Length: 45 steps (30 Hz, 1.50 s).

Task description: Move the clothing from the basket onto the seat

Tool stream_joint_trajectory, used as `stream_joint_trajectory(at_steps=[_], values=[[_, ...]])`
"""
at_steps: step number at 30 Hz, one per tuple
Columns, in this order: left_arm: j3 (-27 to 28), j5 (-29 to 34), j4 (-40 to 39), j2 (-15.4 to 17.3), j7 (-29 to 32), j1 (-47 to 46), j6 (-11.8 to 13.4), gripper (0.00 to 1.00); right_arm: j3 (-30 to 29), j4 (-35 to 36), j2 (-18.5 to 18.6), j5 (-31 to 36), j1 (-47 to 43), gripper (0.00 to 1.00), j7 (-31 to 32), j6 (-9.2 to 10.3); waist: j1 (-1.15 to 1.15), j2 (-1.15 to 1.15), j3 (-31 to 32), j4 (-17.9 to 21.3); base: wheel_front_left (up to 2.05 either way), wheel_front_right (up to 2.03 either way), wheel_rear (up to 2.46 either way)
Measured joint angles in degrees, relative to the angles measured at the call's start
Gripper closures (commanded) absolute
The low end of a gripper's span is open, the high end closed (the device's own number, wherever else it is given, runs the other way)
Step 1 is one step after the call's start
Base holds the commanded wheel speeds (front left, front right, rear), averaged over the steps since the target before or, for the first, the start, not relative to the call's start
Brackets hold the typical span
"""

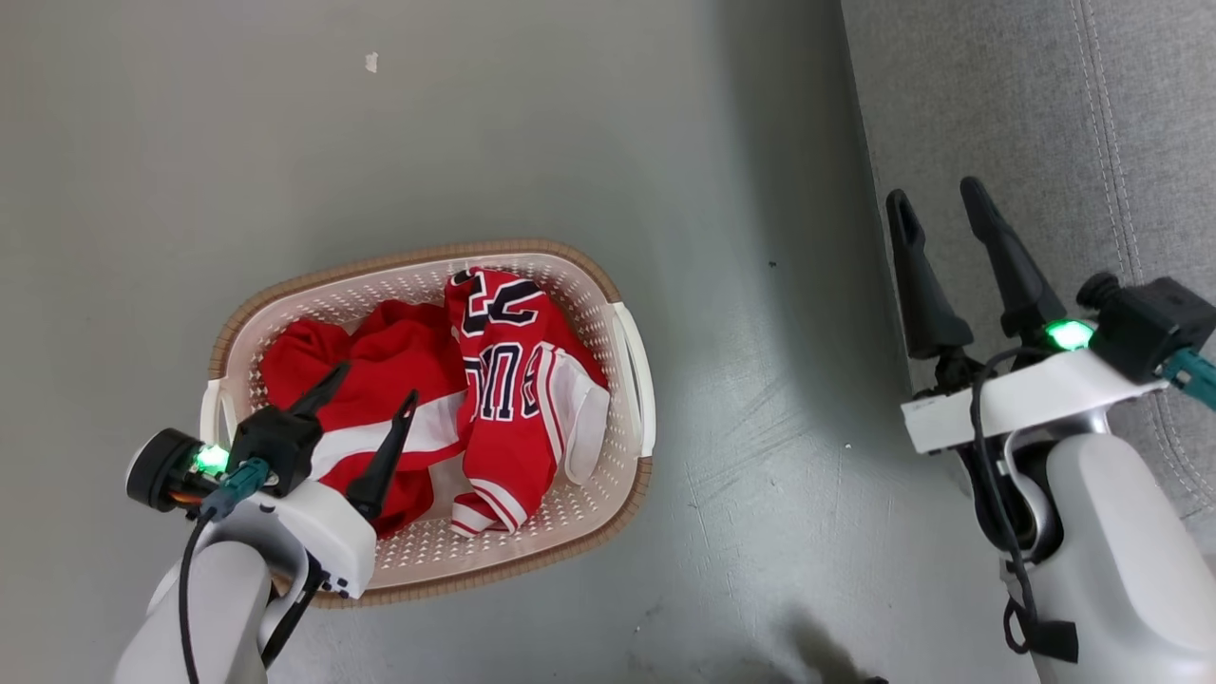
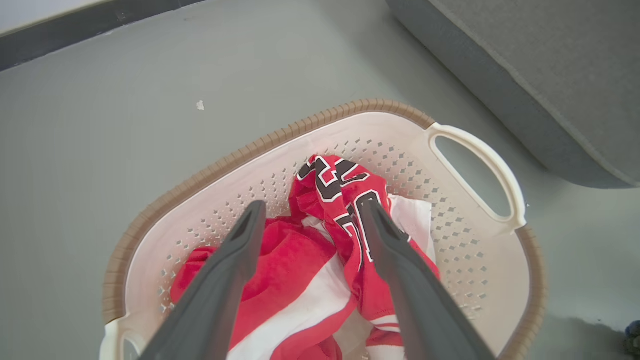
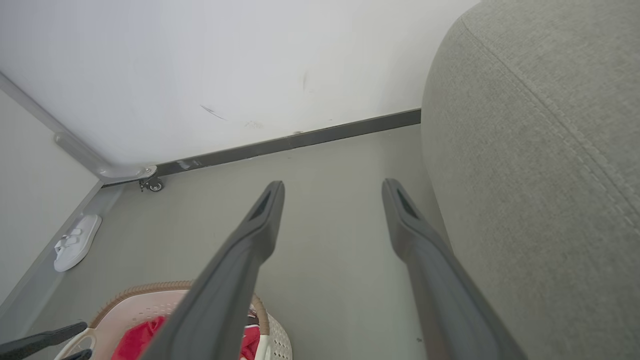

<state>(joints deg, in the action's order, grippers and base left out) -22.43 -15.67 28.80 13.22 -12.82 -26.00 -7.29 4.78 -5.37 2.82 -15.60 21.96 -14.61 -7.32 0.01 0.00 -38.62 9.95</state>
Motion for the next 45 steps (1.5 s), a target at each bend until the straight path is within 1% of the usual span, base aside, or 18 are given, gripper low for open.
stream_joint_trajectory(at_steps=[4, 11, 18, 26, 37, 45], values=[[-1.85, 0.80, 2.13, 0.56, 0.23, -1.94, 0.00, 0.00, 0.14, 0.10, -0.01, -0.45, 1.89, 0.00, 0.00, 0.00, 0.00, 0.00, -0.87, 0.44, 0.00, 0.00, 0.00], [-4.38, 1.30, 6.30, 1.29, 0.79, -3.90, 0.00, 0.00, 0.77, 0.26, -0.01, -1.08, 2.04, 0.00, 0.00, 0.00, 0.00, 0.00, -2.35, 1.14, 0.00, 0.00, 0.00], [-6.09, 2.25, 10.31, 1.75, 1.42, -7.04, 0.00, 0.00, 1.46, 0.55, -0.01, -1.56, 2.21, 0.00, 0.00, 0.00, 0.00, 0.00, -4.01, 1.78, 0.00, 0.00, 0.00], [-7.84, 3.41, 14.64, 2.48, 1.67, -10.35, 0.00, 0.00, 1.67, 1.19, -0.01, -2.89, 4.33, 0.00, -0.01, 0.00, 0.00, 0.00, -6.46, 2.78, 0.00, 0.00, 0.00], [-15.36, 7.89, 18.46, 3.76, 3.21, -13.43, 0.00, 0.00, 3.23, 1.79, -0.03, -4.25, 4.64, 0.00, -0.01, 0.00, 0.00, 0.00, -9.45, 4.16, 0.00, 0.00, 0.00], [-18.18, 11.09, 21.49, 5.49, 3.76, -16.60, 0.00, 0.00, 3.63, 2.23, -0.04, -5.08, 6.71, 0.00, -0.01, 0.00, 0.00, 0.00, -11.14, 5.26, 0.00, 0.00, 0.00]])
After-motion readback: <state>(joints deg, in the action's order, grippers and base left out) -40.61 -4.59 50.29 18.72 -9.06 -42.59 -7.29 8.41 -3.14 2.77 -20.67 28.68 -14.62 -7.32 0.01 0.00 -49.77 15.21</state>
